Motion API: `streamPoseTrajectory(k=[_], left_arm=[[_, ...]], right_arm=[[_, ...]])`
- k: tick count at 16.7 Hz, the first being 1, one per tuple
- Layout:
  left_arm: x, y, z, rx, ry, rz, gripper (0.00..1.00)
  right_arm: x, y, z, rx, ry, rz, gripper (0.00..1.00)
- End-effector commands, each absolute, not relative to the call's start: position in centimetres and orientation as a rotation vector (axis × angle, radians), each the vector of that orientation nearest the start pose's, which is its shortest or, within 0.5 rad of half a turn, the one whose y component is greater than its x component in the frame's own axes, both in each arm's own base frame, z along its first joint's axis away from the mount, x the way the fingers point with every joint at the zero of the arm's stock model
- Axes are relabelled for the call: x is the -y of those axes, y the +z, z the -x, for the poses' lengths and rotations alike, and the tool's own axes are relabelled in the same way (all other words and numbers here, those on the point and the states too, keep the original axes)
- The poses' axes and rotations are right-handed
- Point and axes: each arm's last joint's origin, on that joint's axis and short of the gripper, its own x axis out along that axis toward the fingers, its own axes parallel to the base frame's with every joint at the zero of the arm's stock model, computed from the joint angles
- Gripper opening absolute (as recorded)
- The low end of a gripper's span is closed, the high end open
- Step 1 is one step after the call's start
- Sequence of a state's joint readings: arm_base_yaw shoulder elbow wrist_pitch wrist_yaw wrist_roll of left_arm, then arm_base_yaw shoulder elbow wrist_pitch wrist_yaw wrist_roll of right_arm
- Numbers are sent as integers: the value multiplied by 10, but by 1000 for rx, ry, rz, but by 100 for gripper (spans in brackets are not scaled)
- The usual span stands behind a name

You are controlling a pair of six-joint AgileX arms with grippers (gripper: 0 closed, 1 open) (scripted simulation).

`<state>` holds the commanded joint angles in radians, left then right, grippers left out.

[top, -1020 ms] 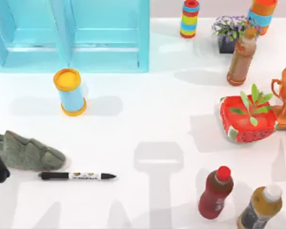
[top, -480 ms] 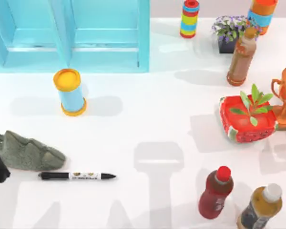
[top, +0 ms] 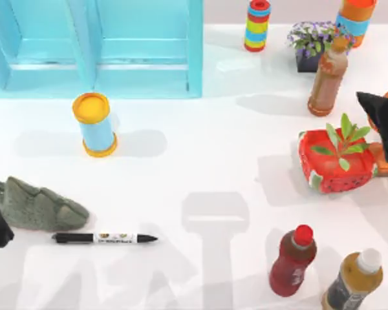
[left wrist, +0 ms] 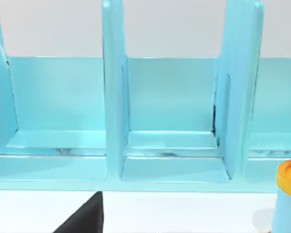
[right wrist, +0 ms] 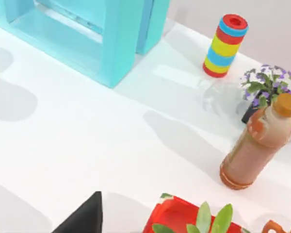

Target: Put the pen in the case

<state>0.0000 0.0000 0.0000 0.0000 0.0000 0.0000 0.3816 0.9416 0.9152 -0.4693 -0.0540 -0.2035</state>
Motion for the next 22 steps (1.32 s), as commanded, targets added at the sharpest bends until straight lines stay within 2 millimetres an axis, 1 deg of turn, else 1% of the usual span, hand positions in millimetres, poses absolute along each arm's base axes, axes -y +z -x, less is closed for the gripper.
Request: streamPoseTrajectory(k=[2, 4, 6, 7, 8, 10, 12, 14, 16, 18, 20, 22], left_arm=[[1, 160, -106, 0, 0, 0, 100], [1, 160, -106, 0, 0, 0, 100], [1, 160, -106, 0, 0, 0, 100], [1, 160, -106, 0, 0, 0, 100], [1, 160, -106, 0, 0, 0, 100], [1, 160, -106, 0, 0, 0, 100], [1, 160, -106, 0, 0, 0, 100], [1, 160, -106, 0, 0, 0, 100], [1, 160, -106, 0, 0, 0, 100], [1, 160, -106, 0, 0, 0, 100], [1, 160, -106, 0, 0, 0, 100], [1, 160, -106, 0, 0, 0, 100]], right_arm=[[-112, 336, -219, -537, 598, 361, 100], [-153, 343, -249, -620, 719, 440, 100], [-197, 341, -276, -694, 837, 516, 100], [-220, 337, -288, -728, 894, 553, 100], [-242, 330, -297, -761, 949, 588, 100], [-284, 310, -312, -826, 1056, 653, 100], [-322, 283, -320, -893, 1156, 712, 100], [-353, 252, -322, -963, 1246, 761, 100], [-377, 220, -321, -1033, 1325, 800, 100], [-392, 193, -318, -1091, 1382, 827, 100], [-401, 176, -315, -1129, 1419, 842, 100], [-403, 172, -314, -1138, 1428, 846, 100]])
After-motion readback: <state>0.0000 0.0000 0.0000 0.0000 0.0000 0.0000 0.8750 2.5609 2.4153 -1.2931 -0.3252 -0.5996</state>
